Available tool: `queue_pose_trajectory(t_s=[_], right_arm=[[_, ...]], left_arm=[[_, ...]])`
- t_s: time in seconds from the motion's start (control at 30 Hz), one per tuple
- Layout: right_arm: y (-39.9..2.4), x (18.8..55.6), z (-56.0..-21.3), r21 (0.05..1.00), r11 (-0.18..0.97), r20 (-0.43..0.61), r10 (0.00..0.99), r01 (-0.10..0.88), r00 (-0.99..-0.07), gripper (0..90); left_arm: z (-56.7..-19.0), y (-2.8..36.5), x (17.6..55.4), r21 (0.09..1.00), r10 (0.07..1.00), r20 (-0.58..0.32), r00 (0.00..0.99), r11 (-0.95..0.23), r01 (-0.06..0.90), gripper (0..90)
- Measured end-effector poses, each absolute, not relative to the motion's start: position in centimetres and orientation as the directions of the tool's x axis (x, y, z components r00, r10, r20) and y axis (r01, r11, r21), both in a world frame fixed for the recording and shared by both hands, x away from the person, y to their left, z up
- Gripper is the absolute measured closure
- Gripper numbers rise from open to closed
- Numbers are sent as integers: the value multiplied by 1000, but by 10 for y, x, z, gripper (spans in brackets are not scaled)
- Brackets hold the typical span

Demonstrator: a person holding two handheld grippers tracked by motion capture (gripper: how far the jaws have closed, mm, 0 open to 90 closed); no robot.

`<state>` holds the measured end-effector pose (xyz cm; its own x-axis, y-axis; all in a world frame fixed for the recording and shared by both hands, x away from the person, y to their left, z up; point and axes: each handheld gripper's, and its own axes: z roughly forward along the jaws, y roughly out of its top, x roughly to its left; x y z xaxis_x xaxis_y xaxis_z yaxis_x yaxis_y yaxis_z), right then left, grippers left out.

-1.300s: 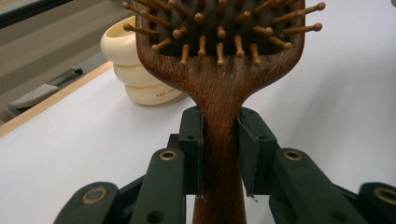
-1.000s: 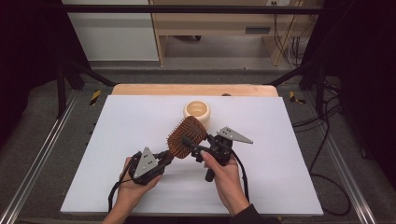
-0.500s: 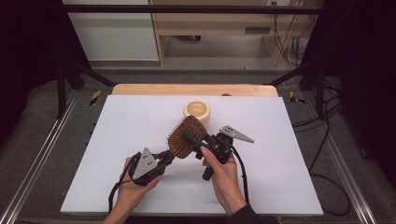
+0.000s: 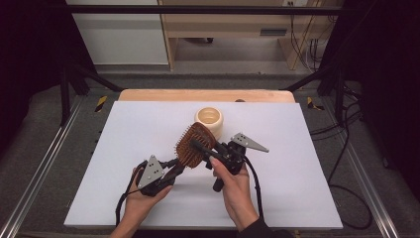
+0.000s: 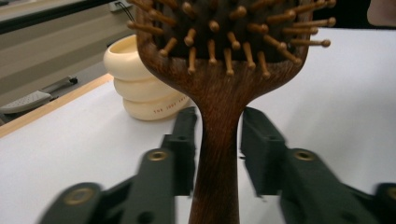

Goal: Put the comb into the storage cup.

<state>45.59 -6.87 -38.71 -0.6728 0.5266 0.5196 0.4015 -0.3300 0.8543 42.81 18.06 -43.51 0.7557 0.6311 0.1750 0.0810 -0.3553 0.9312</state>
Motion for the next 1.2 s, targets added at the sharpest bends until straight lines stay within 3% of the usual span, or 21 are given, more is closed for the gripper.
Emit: queue_pose_trajectory(t_s=[0.63, 1.2], right_arm=[[-123, 477, -375, 859, -366, 512, 623, 357, -592, 515], [-161, 501, -371, 863, -371, 503, 689, 343, -521, 514]], left_arm=[[-428, 227, 443, 965, 773, 59, 632, -206, 161, 93], [-435, 273, 424, 972, 857, 19, 515, -136, 191, 52]])
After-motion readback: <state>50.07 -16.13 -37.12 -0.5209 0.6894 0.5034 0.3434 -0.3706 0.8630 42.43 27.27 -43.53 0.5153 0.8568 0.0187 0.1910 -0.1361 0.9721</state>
